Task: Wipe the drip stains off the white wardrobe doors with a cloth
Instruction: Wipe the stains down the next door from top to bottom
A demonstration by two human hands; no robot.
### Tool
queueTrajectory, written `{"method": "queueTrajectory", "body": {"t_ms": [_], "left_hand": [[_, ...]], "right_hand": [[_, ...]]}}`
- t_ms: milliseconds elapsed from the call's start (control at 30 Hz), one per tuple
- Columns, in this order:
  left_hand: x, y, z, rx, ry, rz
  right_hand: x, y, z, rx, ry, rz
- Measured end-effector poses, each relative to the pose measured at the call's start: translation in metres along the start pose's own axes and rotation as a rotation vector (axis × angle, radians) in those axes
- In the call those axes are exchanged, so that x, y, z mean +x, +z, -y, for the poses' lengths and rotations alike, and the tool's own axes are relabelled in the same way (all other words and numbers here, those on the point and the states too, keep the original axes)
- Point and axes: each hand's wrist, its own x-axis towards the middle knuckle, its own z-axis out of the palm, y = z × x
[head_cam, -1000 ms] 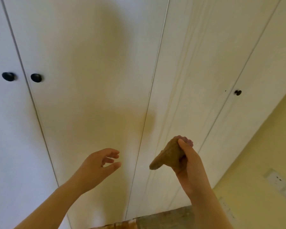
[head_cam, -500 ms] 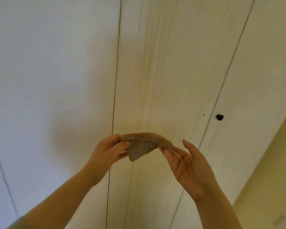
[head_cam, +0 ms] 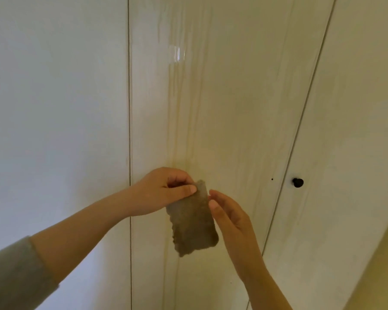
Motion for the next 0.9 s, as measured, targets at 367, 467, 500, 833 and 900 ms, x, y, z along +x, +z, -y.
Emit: {"method": "queueTrajectory", "body": {"t_ms": [367, 467, 500, 833, 900], "left_hand": [[0.017, -0.067, 0.019, 0.079, 0.093, -0.379], [0.018, -0.105, 0.023, 0.134, 0.122, -0.481], [0.02, -0.119, 0.023, 0.162, 0.145, -0.512], [0.071, -0.26, -0.002, 0.454, 0.395, -0.848], [0.079, -0.275, -0.007, 0.482, 0.42, -0.9]], "right_hand": [[0.061, 0.027, 0.046, 0.26, 0.035, -0.171], [0.084, 0.026, 0.076, 0.35, 0.0, -0.258], [0.093, 0.027, 0.087, 0.359, -0.044, -0.293], [0.166, 0.059, 0.203, 0.24, -0.585, -0.621], [0.179, 0.064, 0.217, 0.22, -0.654, -0.669]]}}
